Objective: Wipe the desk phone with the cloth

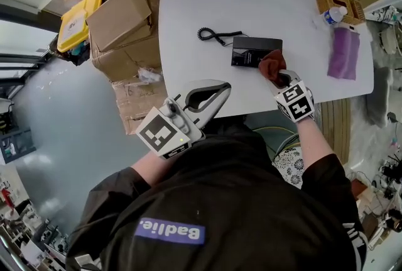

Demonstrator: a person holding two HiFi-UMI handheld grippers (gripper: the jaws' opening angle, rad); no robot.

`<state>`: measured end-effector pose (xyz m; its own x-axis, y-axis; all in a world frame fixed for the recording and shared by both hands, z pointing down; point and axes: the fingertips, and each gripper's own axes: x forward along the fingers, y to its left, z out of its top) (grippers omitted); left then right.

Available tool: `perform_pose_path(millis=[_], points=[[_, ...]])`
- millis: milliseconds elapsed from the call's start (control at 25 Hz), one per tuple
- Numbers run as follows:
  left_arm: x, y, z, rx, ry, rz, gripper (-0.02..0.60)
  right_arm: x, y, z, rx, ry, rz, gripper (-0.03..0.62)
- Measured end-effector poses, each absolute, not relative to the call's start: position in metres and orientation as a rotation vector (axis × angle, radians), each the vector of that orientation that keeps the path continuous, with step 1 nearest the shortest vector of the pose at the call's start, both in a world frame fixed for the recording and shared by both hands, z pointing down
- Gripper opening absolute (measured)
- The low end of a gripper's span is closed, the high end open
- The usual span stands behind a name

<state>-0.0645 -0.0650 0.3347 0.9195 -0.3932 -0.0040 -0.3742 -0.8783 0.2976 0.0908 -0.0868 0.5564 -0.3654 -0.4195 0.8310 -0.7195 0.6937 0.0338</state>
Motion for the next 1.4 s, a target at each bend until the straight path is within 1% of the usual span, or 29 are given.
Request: perform_pose_path(millis=[240,520,760,1040,1200,1400], points=[[-0.067,-0.073,0.329,2.804,-0.585,-0.080,0.009,0.071,-0.102,0.540,0.814,-2.005,0.297,0.089],[-0.059,-0.115,0.333,2.744,-0.737,-0.069,0.009,0.056,-0.141,0.556,0.634,-2.024,0.227,0.089],[-0.044,-0.147,0.334,2.706,-0.848,-0.073,0.009,0.063,-0.184,0.566,0.544,-2.039,0.193,0.089],[-0.052,-0.160,0.345,2.640,-0.942,-0.099,0.009,0.054,-0.227,0.575,0.500,-2.055,0.158,0.089],[-0.064,-0.161,0.353,2.617,-0.993,-0.066,0.009,0.040,-0.227,0.581,0.467,-2.056,0.149,0.089],[-0.073,-0.155,0.349,2.599,-0.987,-0.093,0.009,0.019,-0.193,0.592,0.383,-2.056,0.182,0.089]])
